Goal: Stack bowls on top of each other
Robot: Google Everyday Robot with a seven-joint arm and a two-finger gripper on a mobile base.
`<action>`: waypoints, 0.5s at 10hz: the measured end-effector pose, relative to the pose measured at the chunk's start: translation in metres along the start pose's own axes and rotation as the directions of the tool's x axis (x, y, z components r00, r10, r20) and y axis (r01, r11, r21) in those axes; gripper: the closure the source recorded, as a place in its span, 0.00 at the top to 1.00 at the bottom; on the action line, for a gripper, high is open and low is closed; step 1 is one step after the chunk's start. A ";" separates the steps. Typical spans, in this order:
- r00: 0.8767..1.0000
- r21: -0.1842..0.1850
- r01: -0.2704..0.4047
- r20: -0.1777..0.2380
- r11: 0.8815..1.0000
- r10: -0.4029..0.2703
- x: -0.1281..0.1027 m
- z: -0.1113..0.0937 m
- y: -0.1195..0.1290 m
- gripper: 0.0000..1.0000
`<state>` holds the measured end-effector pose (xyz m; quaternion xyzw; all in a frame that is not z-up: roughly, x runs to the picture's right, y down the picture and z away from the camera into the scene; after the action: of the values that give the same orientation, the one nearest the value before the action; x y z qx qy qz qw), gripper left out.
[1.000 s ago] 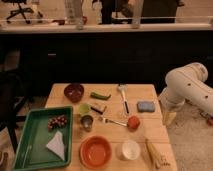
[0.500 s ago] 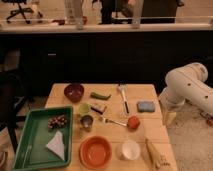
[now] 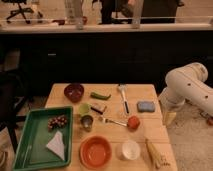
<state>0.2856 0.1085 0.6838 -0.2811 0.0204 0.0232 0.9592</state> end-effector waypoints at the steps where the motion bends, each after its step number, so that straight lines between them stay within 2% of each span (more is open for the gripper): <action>1: 1.000 0.000 0.000 0.000 1.000 0.000 0.000 0.000 0.000 0.80; 5: 1.000 0.000 0.000 0.000 1.000 0.000 0.000 0.000 0.000 0.80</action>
<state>0.2856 0.1085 0.6838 -0.2811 0.0204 0.0232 0.9592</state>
